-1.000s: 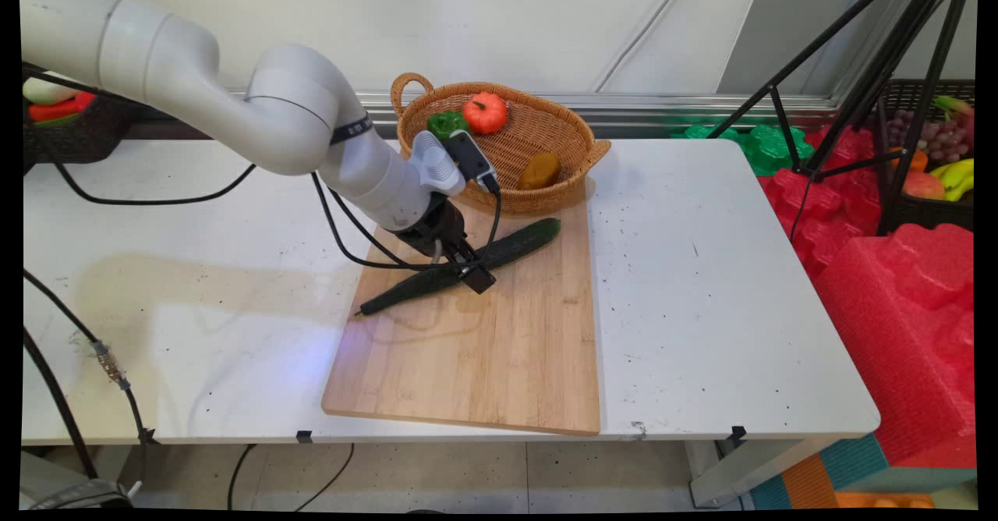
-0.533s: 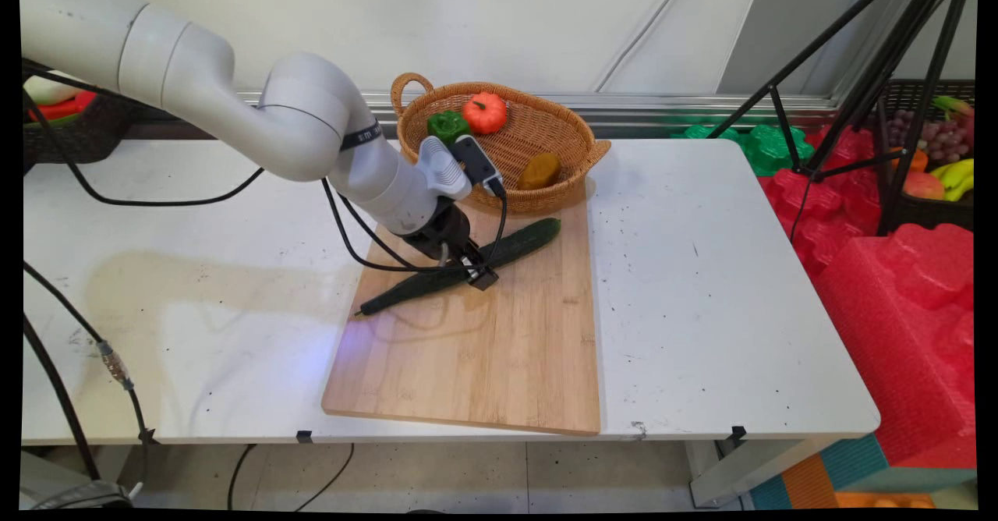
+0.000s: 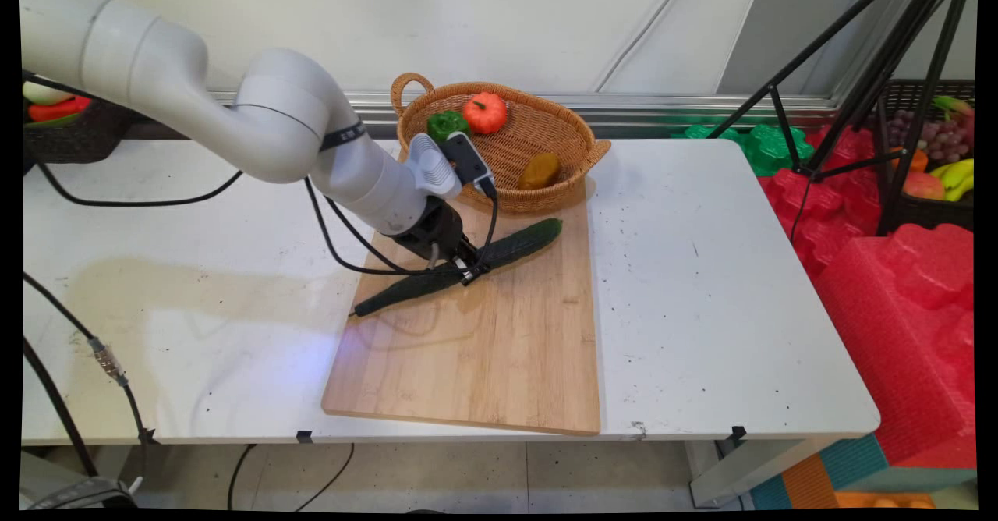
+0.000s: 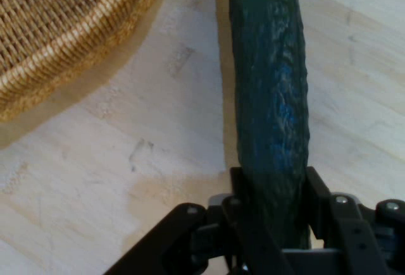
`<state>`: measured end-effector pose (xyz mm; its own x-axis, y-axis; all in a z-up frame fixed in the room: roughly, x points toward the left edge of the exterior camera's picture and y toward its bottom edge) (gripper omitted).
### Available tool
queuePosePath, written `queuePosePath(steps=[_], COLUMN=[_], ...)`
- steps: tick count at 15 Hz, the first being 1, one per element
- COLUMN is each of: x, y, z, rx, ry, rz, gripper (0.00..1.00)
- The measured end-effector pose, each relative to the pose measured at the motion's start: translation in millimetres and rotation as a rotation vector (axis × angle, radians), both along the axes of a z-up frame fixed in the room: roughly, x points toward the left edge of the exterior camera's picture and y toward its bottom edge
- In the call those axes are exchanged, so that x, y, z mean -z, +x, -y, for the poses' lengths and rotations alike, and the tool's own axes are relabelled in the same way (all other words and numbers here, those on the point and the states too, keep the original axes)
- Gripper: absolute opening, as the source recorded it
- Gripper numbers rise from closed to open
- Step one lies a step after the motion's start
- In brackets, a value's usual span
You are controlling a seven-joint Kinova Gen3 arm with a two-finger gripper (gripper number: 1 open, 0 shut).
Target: Place the picked object in the vegetable basket
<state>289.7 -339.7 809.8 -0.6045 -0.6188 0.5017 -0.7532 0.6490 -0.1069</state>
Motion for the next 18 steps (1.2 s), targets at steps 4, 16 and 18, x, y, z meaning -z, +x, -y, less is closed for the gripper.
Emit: queuePosePath(steps=[4,16,18], x=[-34.6,-134.7,-139.3], y=[7.0,35.3,38.1], z=[-15.4,13.9,28.5], rx=[0.038,0.105,0.110], ry=[-0.057,-0.276,-0.292], rz=[-0.017,0.108,0.157], gripper=[0.00,0.00,0.00])
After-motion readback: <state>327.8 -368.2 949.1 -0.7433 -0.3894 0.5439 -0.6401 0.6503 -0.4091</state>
